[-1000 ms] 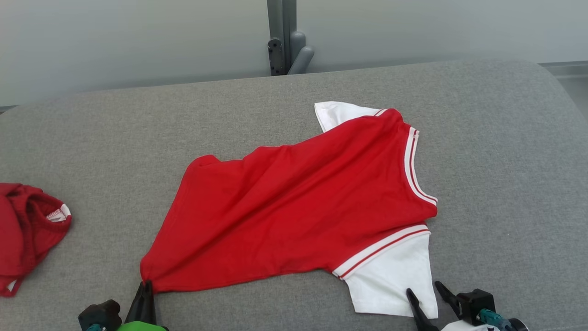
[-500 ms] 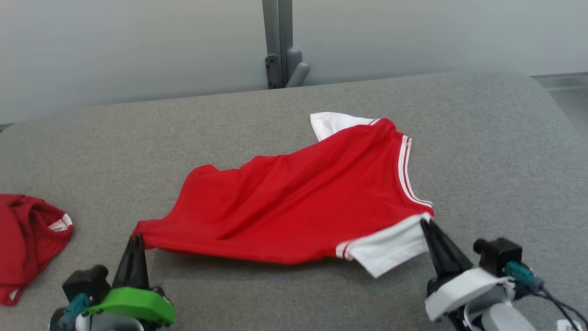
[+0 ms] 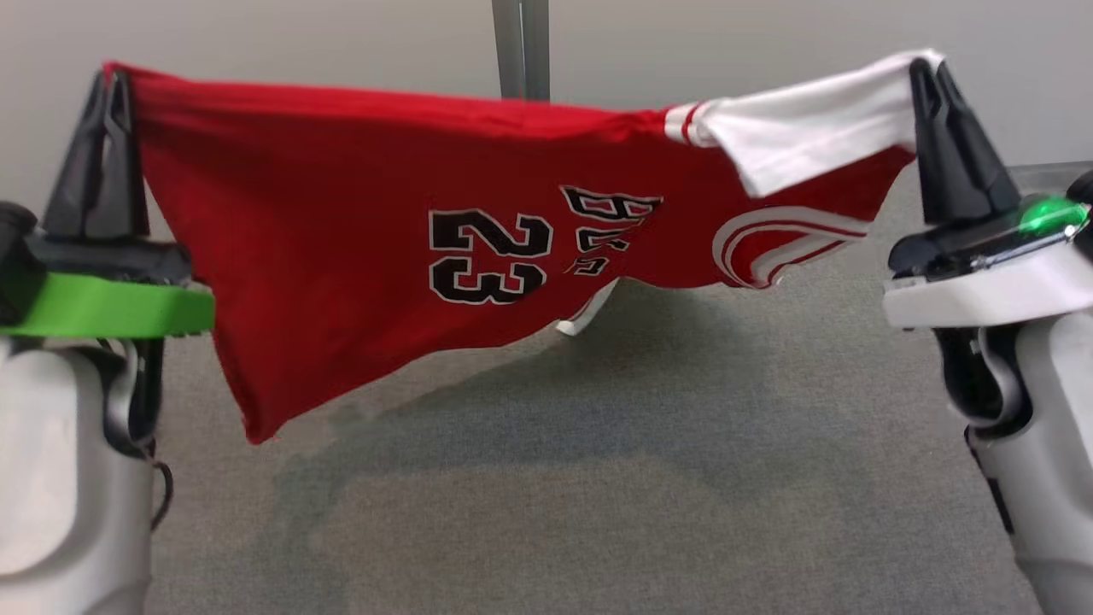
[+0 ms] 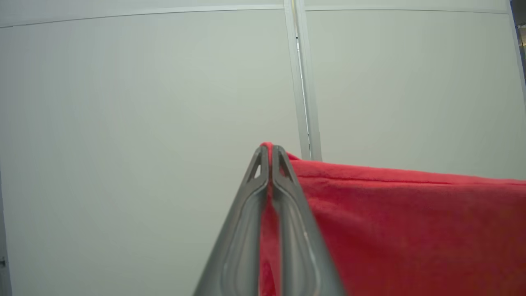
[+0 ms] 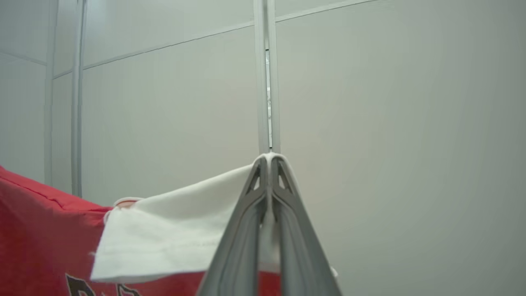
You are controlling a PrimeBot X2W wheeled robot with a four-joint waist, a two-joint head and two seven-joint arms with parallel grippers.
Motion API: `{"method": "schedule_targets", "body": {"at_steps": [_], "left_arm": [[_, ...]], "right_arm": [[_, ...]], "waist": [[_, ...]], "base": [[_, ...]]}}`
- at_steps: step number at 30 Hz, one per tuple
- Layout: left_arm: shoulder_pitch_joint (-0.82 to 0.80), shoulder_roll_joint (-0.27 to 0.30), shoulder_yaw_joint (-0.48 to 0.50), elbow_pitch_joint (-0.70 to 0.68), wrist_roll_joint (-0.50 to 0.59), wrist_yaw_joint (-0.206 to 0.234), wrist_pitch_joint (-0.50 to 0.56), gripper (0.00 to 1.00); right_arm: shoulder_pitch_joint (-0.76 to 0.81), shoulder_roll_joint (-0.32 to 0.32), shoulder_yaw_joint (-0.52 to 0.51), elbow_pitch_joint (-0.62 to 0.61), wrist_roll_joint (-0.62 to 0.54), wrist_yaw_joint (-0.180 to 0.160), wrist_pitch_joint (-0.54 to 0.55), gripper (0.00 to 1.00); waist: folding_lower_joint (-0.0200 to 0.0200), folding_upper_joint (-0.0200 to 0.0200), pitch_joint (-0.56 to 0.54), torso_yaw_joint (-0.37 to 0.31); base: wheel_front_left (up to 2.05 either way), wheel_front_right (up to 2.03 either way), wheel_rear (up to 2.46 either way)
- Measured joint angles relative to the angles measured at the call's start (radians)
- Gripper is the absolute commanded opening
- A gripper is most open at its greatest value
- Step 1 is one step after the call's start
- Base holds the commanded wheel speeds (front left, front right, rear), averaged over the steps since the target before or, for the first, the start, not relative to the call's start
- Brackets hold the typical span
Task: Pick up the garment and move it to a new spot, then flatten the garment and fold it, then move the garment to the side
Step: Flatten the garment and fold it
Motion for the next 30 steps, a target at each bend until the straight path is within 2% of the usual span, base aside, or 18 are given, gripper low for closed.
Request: {"method": "schedule_targets", "body": {"at_steps": [4,10,13,16,18,21,26,30], "left_arm": [[-0.134,0.069,-0.022,-0.007,-0.006,0.000,0.003,0.00],[-0.316,0.130,-0.083,0.047,-0.013,0.000,0.054,0.00],[-0.398,0.131,-0.116,0.106,0.009,0.000,0.040,0.00],[-0.483,0.122,-0.148,0.194,0.026,-0.002,0.037,0.00],[-0.564,0.123,-0.173,0.259,0.044,-0.003,0.032,0.00],[-0.710,0.138,-0.198,0.355,0.087,-0.003,0.020,0.00],[-0.926,0.159,-0.219,0.468,0.145,-0.002,0.006,0.00],[-1.013,0.158,-0.233,0.475,0.153,-0.002,0.002,0.00]], "right_arm": [[-0.114,-0.043,-0.001,-0.023,0.023,0.000,0.000,0.00],[-0.298,-0.098,0.023,0.028,0.075,0.000,0.001,0.00],[-0.414,-0.116,0.067,0.113,0.110,0.000,0.035,0.00],[-0.555,-0.140,0.116,0.218,0.097,0.000,0.065,0.00],[-0.669,-0.168,0.158,0.293,0.044,0.001,0.069,0.00],[-0.847,-0.174,0.203,0.421,-0.010,0.000,0.079,0.00],[-1.129,-0.149,0.135,0.597,-0.100,0.001,0.023,0.00],[-1.209,-0.128,0.080,0.693,-0.148,0.001,0.007,0.00]], "waist": [[0.0000,0.0000,0.014,0.004],[0.0000,0.0000,0.069,0.008],[0.0000,0.0000,0.116,0.014],[0.0000,-0.0001,0.172,0.019],[0.0000,0.0000,0.213,0.023],[0.0001,0.0000,0.277,0.027],[0.0002,0.0000,0.372,0.031],[0.0002,0.0000,0.429,0.027]], "base": [[0.00,0.00,0.00],[0.00,0.00,0.00],[0.00,0.00,0.00],[0.00,0.00,0.00],[0.00,0.00,0.00],[0.00,0.00,0.00],[0.00,0.00,0.00],[0.00,0.00,0.00]]}}
